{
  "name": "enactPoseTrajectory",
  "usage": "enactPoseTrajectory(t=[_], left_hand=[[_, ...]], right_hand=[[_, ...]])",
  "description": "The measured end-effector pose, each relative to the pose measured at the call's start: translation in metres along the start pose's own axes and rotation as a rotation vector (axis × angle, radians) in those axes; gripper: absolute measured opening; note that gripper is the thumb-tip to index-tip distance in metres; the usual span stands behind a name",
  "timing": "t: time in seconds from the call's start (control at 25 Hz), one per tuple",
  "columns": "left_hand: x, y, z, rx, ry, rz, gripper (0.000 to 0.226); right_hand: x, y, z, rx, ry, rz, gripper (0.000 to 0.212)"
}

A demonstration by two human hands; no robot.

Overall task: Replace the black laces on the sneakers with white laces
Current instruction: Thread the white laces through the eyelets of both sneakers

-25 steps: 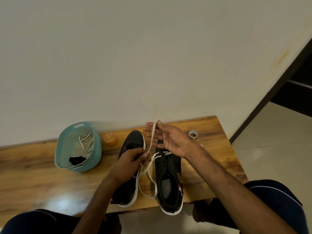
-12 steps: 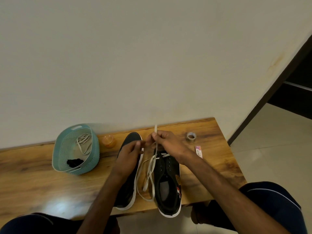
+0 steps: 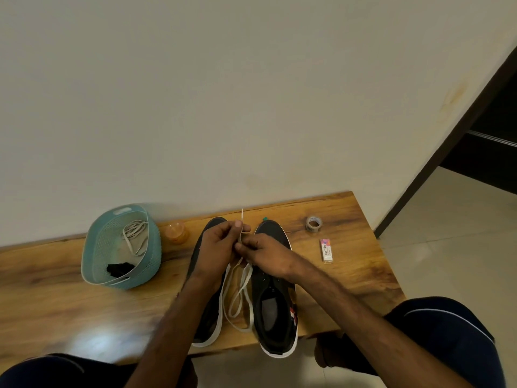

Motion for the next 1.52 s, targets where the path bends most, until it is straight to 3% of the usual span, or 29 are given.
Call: enactPoseTrajectory(t=[0.2,0.32,0.44,0.52,0.76,1.04,1.2,1.52], left_hand=[[-0.001,-0.019,-0.004,-0.024,0.071,0.133,0.021],[0.003,-0.016,-0.02,-0.204,0.054,0.137,0.015],[0.007,-0.006,-0.037,-0.376,0.028,0.171,0.011],[0.008,0.003,-0.045,-0.429,0.011,0.168,0.011],[0.009,0.034,-0.065,-0.594,0.014,0.083,0.006],[0.0,0.043,-0.068,-0.794,0.004,0.121,0.02],[-0.006,0.054,-0.071,-0.902,-0.01,0.042,0.015],[-0.005,0.057,-0.071,-0.876,-0.001,0.021,0.016]], right_hand=[[0.029,-0.051,0.038,0.358,0.275,0.161,0.04],[0.048,-0.037,0.073,0.396,0.516,0.037,0.062],[0.042,-0.017,0.084,0.498,0.57,-0.016,0.091],[0.042,-0.019,0.082,0.479,0.558,-0.01,0.086],[0.048,-0.03,0.082,0.336,0.524,0.061,0.041],[0.052,-0.039,0.09,0.093,0.558,0.113,0.049],[0.056,-0.044,0.098,-0.075,0.622,0.124,0.059],[0.056,-0.046,0.101,-0.096,0.635,0.1,0.062]])
Point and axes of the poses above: each hand's wrist, its own x-axis away from the middle knuckle, its own y-axis out of the palm, z = x × y, the point moved 9 cm from there along -x, towards the middle knuckle, and after that the axes turned 8 degrees about -z, right-handed, at the moved point
